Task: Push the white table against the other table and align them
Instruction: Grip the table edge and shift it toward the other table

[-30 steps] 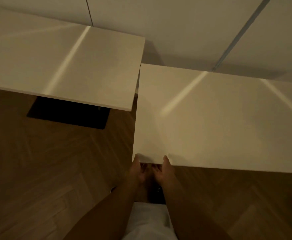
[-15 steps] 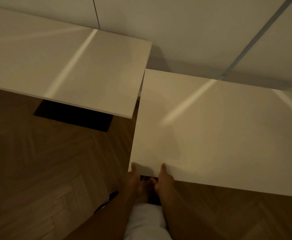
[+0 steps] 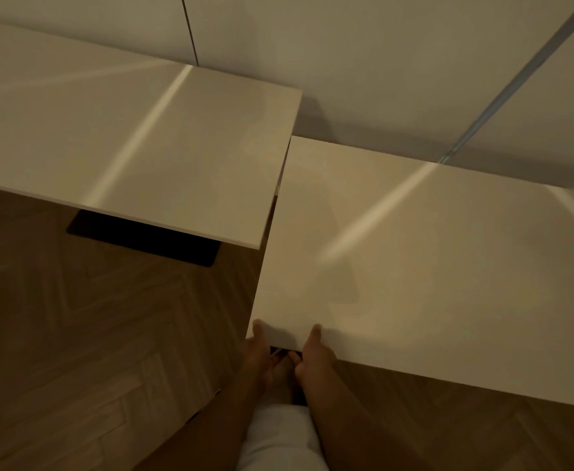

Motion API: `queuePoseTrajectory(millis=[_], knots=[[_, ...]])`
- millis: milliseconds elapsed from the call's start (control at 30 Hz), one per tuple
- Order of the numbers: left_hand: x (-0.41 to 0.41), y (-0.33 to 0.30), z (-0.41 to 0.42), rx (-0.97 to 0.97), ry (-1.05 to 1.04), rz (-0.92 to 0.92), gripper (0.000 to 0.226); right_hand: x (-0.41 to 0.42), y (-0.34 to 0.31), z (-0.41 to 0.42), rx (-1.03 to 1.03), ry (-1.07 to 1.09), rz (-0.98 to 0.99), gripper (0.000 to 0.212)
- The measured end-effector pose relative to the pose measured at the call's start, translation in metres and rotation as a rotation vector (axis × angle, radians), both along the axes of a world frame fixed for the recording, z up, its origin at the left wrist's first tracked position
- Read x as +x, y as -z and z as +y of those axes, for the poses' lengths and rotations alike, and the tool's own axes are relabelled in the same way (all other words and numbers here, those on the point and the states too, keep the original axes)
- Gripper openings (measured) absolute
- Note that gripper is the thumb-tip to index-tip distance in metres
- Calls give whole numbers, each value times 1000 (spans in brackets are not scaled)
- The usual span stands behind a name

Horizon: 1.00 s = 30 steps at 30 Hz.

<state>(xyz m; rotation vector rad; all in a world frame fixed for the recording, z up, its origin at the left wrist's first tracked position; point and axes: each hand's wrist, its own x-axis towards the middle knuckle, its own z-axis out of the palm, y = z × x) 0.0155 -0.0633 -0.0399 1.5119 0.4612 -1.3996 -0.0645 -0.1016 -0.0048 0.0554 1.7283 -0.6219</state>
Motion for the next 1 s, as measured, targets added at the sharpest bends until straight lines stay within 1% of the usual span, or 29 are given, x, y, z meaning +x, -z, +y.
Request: queuePoseTrajectory(millis=[200,300,467,667,800,867,933,967,1000], knots=[[12,10,-14,17,15,-27,51,11,5,-12,22,-16,32,59],[18,11,-22,-7,21,-47,48,16,4,-21,24,-5,29,59],[28,16,-31,-14,54,-40,58,24,10,-31,22,26,33,64],[40,20,-46,-62,47,-28,57,32,11,-44,21,12,43,64],[43,15,-45,-100,63,-10,51,36,11,-45,2,11,44,67],[45,13,-44,-114,77,13,48,35,10,-46,10,16,9,69],[50,13,-40,-121,114,29,41,31,8,-46,26,-27,-42,68],[54,11,-37,-120,145,0,35,28,5,-45,14,-67,-64,67],[59,12,-33,-118,208,-73,28,26,6,-45,13,-119,-69,66]])
